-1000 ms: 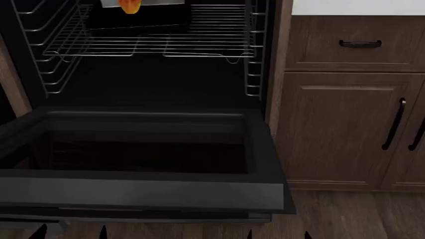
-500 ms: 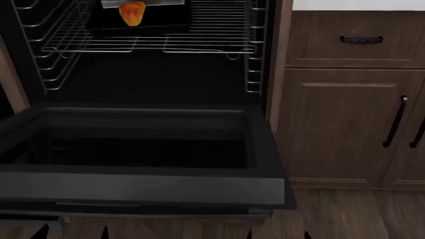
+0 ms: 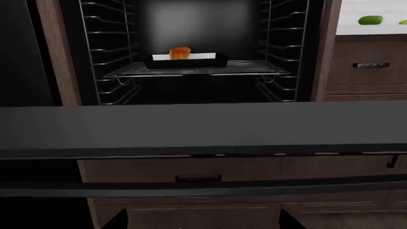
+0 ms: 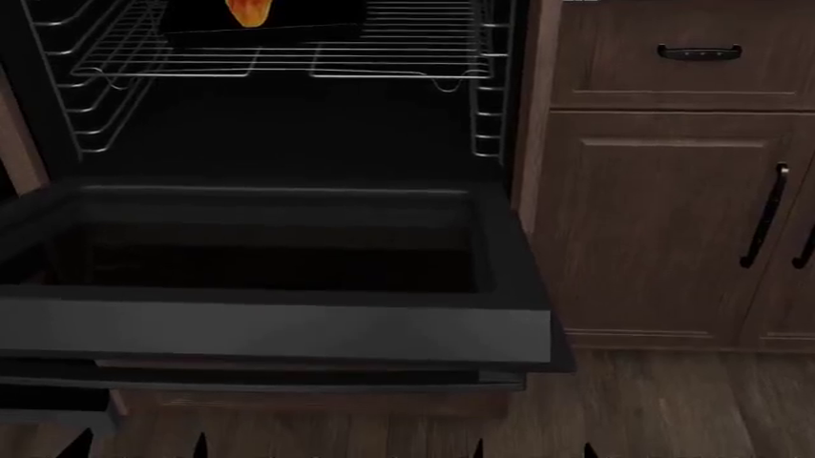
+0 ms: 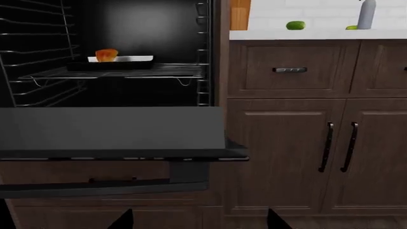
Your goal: Close the oven door
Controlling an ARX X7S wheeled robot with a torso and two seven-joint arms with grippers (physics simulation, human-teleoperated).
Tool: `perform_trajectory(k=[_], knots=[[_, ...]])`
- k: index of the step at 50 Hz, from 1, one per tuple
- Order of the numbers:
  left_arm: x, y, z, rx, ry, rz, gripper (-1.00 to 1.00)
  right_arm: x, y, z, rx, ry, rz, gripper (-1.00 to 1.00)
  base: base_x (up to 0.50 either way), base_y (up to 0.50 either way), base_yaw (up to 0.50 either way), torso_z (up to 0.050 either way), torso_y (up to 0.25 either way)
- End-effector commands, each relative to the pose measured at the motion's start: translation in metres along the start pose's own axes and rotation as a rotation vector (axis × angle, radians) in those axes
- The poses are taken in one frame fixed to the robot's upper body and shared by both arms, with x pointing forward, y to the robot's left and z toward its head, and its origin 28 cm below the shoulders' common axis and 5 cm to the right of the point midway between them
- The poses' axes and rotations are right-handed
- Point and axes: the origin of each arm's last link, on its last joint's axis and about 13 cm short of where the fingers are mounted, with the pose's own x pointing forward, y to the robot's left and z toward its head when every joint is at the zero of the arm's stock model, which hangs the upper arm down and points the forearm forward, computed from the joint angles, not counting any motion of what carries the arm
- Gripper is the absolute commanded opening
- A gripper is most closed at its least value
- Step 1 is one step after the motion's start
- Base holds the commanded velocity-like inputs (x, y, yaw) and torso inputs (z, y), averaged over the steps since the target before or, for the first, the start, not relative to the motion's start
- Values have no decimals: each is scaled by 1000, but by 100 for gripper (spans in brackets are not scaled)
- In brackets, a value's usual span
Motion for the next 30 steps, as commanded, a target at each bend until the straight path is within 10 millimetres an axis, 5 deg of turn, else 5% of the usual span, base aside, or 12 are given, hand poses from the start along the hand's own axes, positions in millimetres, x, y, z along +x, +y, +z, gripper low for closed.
perform_trajectory(k=[1, 30], knots=[[-1, 0, 0, 3, -14, -2, 100, -1, 0, 0, -3, -3, 4, 100, 0, 0, 0, -50, 0], [-1, 0, 0, 7, -1, 3, 100, 1, -1, -1, 0, 6, -5, 100, 0, 0, 0, -50, 0]])
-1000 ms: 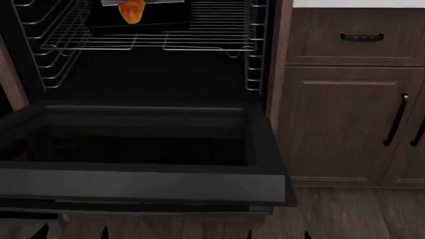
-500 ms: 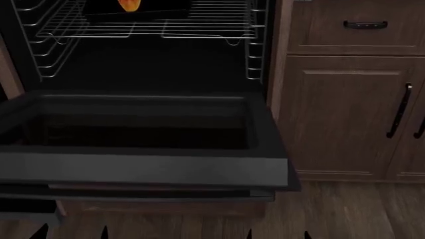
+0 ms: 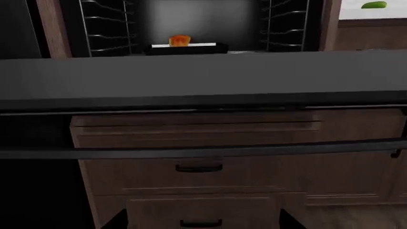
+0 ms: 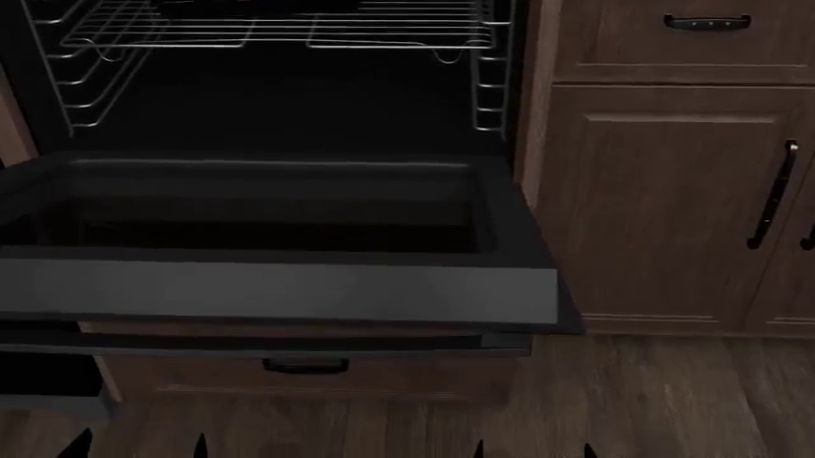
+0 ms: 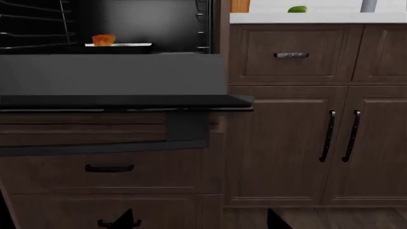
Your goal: Close the oven door
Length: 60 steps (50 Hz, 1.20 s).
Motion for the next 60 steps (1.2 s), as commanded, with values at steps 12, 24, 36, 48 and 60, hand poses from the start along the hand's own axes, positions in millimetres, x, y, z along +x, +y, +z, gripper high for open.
perform_trajectory(k=[12, 24, 36, 48, 60], knots=[[0, 0, -1, 2, -2, -1, 100, -1, 1, 1, -9, 2, -4, 100, 0, 0, 0, -50, 0], [0, 0, 0, 6, 0, 0, 100, 0, 0, 0, -9, 6, -4, 100, 0, 0, 0, -50, 0], [-1, -1, -1, 9, 1, -2, 100, -2, 0, 0, -9, 9, -4, 100, 0, 0, 0, -50, 0], [-1, 0, -1, 13, 2, 1, 100, -1, 1, 0, -11, 10, -4, 100, 0, 0, 0, -50, 0], [-2, -1, 0, 18, -1, 4, 100, -1, 0, 0, -11, 10, -3, 100, 0, 0, 0, -50, 0]])
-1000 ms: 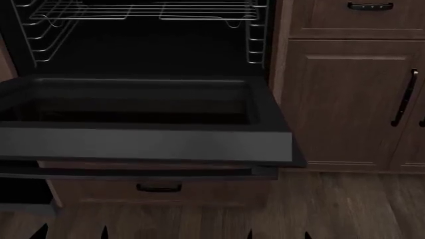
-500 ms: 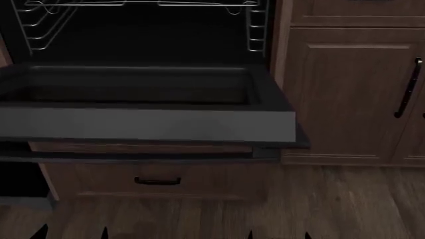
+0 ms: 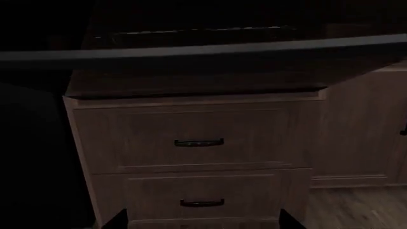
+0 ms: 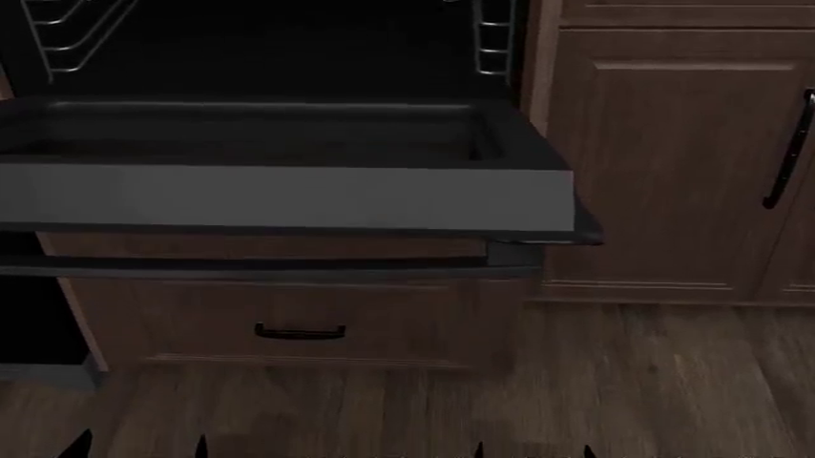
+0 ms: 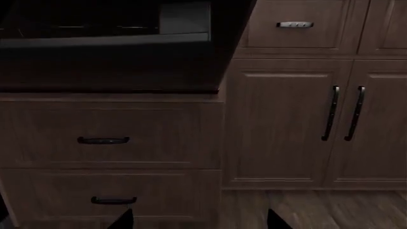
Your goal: Close the oven door
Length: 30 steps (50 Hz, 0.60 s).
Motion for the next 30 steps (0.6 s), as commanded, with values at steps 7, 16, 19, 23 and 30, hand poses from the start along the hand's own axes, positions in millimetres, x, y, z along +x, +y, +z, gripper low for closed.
perform_trajectory(k=[7, 16, 19, 23, 30], knots=[[0, 0, 0, 0, 0, 3, 100, 0, -1, -1, 1, 0, -2, 100, 0, 0, 0, -50, 0], [1, 0, 0, 3, 7, 6, 100, 0, 0, 0, 1, -1, -3, 100, 0, 0, 0, -50, 0], [1, 0, 0, 4, 6, 5, 100, 1, 0, -1, 0, 0, -2, 100, 0, 0, 0, -50, 0], [1, 0, 0, 4, 6, 5, 100, 1, -1, -2, -1, 0, -1, 100, 0, 0, 0, -50, 0], [0, 0, 0, 4, 2, 2, 100, 1, -1, -2, -1, -1, -1, 100, 0, 0, 0, -50, 0]])
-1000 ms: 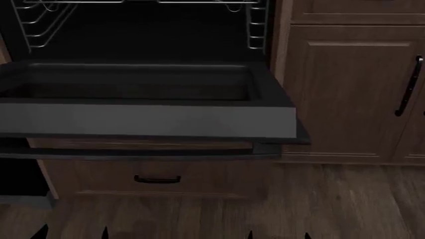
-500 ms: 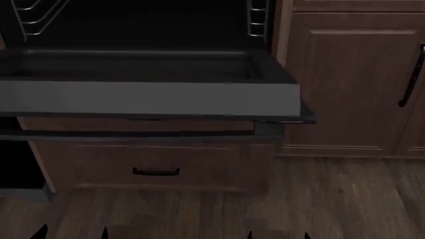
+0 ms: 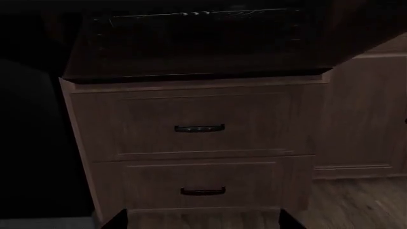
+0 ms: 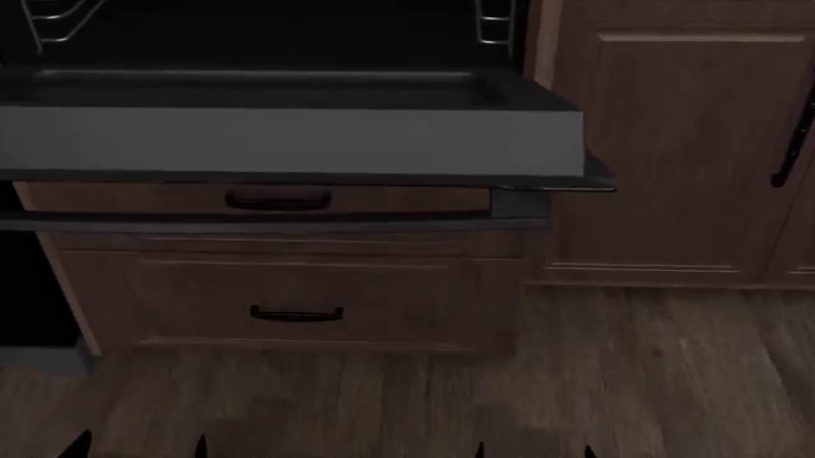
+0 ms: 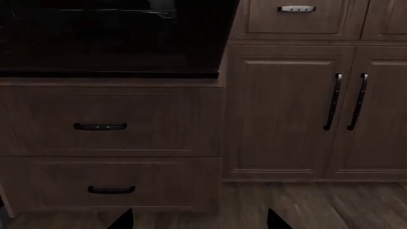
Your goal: Close the oven door
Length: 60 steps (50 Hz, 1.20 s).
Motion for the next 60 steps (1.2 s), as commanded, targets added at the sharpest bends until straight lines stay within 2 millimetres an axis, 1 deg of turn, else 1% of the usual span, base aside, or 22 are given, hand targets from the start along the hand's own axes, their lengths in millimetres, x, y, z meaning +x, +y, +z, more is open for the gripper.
perform_trajectory(k=[1, 24, 26, 34, 60], knots=[[0, 0, 0, 1, -6, -1, 100, 0, 0, -1, -1, 0, 0, 100, 0, 0, 0, -50, 0], [-1, 0, 0, 0, -6, -1, 100, -1, 1, 1, -5, -1, 2, 100, 0, 0, 0, -50, 0], [-1, 1, 1, -22, -13, -5, 100, -1, 0, 0, -4, -2, 2, 100, 0, 0, 0, -50, 0], [-1, 0, 1, -16, -16, 7, 100, 0, 1, 0, -17, -5, 3, 100, 0, 128, 0, 0, 0], [0, 0, 0, -19, -15, 9, 100, 0, 1, -1, -17, -3, 5, 100, 0, 474, 0, 0, 0]])
